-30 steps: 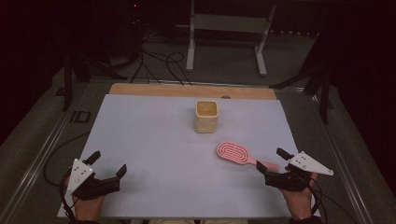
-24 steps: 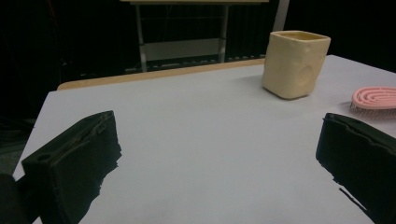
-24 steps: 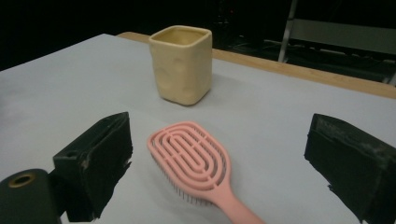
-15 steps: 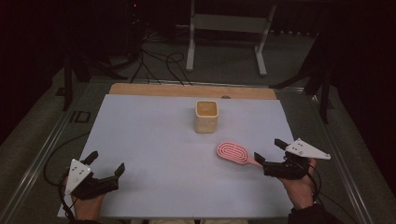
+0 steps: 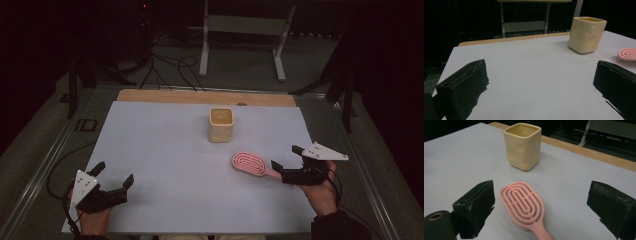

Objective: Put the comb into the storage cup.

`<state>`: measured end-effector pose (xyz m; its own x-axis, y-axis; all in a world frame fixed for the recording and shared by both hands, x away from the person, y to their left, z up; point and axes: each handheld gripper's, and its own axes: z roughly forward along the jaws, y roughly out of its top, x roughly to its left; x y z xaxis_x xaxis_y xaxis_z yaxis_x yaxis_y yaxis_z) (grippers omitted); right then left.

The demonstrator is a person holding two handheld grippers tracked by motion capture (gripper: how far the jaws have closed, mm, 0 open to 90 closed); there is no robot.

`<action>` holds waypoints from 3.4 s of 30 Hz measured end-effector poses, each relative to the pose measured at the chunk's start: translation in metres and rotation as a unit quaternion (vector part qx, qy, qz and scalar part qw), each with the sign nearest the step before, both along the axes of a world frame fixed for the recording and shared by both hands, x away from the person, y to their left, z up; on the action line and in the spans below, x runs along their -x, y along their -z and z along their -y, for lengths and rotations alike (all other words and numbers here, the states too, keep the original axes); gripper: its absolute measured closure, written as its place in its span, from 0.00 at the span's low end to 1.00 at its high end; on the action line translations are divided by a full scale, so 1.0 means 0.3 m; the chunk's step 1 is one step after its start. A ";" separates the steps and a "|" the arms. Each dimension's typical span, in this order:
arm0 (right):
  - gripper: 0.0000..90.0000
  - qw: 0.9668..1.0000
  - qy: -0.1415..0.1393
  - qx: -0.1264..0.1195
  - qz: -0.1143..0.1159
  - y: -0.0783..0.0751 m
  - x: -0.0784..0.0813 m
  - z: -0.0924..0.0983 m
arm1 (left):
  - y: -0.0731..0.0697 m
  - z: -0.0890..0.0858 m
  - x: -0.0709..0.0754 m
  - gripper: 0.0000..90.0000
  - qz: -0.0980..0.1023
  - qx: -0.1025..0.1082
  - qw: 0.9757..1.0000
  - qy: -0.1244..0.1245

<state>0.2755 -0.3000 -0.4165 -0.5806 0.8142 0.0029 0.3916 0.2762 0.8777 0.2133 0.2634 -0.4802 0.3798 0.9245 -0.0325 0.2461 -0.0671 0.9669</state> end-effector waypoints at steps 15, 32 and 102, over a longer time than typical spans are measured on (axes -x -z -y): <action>0.08 0.999 -0.017 0.039 -0.015 -0.033 -0.053 -0.032 | 0.010 -0.005 -0.007 0.00 -0.007 0.008 1.000 -0.003; 0.08 0.995 -0.042 0.076 -0.042 -0.031 -0.110 -0.047 | 0.019 0.001 -0.012 0.00 -0.012 0.009 1.000 0.004; 0.23 0.931 -0.151 0.236 -0.236 0.221 -0.199 -0.111 | 0.029 0.009 -0.018 0.00 -0.021 0.011 1.000 0.010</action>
<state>0.3350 -0.2667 -0.4829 -0.8075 0.5899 -0.0019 0.5448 0.7470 0.3810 0.2187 0.2608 -0.4887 0.3960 0.9156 -0.0695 0.2848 -0.0505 0.9572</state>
